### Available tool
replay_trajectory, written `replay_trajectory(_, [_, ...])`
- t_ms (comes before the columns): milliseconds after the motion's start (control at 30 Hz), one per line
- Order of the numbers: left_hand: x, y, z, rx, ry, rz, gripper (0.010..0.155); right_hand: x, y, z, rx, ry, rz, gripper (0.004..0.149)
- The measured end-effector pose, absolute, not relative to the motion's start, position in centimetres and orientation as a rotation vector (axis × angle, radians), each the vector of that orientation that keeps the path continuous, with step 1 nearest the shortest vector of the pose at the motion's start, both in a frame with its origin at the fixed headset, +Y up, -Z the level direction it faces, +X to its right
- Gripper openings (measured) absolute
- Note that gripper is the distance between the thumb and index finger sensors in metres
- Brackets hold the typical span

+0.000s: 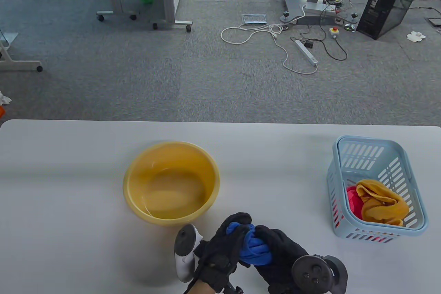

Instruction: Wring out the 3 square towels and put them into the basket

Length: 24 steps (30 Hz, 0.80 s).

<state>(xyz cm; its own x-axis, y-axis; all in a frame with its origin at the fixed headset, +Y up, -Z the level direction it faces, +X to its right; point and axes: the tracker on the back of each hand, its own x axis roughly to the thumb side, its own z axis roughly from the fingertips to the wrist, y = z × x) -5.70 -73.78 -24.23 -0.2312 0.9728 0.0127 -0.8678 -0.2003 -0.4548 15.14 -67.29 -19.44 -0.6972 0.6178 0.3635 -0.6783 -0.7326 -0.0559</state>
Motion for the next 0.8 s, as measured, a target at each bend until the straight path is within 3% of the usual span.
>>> replay_trajectory(133, [-5.7,-73.1,-24.0,-0.261,-0.428,1.724,0.063,15.9,-68.0,-20.2,0.385,-0.095,2.214,0.081])
replay_trajectory(300, [-5.8,-72.3,-24.3,-0.17,-0.523,1.622,0.061,16.4,-69.1,-20.9,0.366,0.086,2.051,0.089])
replay_trajectory(400, [-6.1,-71.5,-24.3,-0.036,-0.631,1.574,0.06,16.1,-69.2,-20.9,0.371,0.177,1.974,0.092])
replay_trajectory(567, [-6.5,-70.5,-23.9,0.083,-0.662,1.489,0.057,15.8,-70.0,-21.3,0.376,0.281,1.849,0.089])
replay_trajectory(800, [-6.3,-70.0,-23.5,0.13,-0.679,1.404,0.056,15.8,-71.4,-21.9,0.381,0.441,1.728,0.082])
